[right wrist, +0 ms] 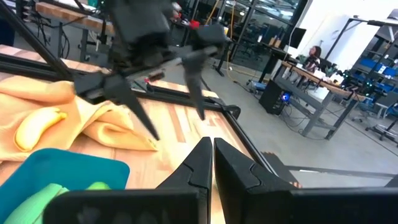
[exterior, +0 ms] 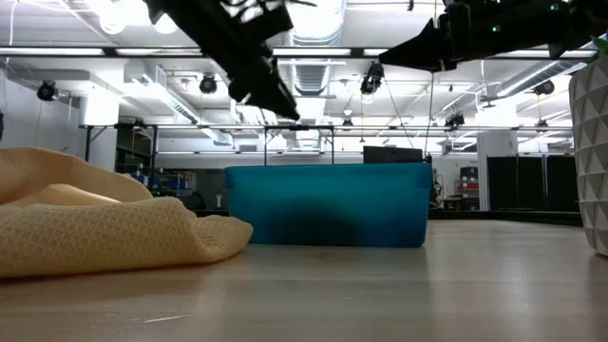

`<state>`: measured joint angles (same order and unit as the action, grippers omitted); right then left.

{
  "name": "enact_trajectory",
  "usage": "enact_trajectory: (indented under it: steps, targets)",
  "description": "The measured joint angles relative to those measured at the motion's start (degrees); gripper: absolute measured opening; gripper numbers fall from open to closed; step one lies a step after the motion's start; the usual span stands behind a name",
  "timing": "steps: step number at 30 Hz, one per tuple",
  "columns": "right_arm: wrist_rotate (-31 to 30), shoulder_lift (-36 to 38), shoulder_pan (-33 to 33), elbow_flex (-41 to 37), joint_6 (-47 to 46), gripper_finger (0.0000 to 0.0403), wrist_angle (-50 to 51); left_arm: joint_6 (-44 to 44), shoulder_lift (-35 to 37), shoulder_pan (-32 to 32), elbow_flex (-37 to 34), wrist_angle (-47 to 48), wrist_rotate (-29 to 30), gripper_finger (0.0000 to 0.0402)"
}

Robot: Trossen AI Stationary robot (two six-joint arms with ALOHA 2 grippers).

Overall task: Pick and placing Produce into tupperware
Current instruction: Put the red cherry into the blue bin

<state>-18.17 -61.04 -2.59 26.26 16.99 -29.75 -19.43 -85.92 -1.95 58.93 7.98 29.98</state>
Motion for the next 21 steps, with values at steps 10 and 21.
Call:
enact_trajectory:
  steps: [10,21]
  targets:
    - [0.0,0.0,0.0,0.0,0.2,0.0009,0.7,-0.4,-1.5,10.4,-1.3,3.5,-17.8,0.0265]
    - [-0.1,0.0,0.0,0.0,1.0,0.0009,2.0,-3.5,-7.3,16.7,-2.1,3.4,-23.7,0.0265]
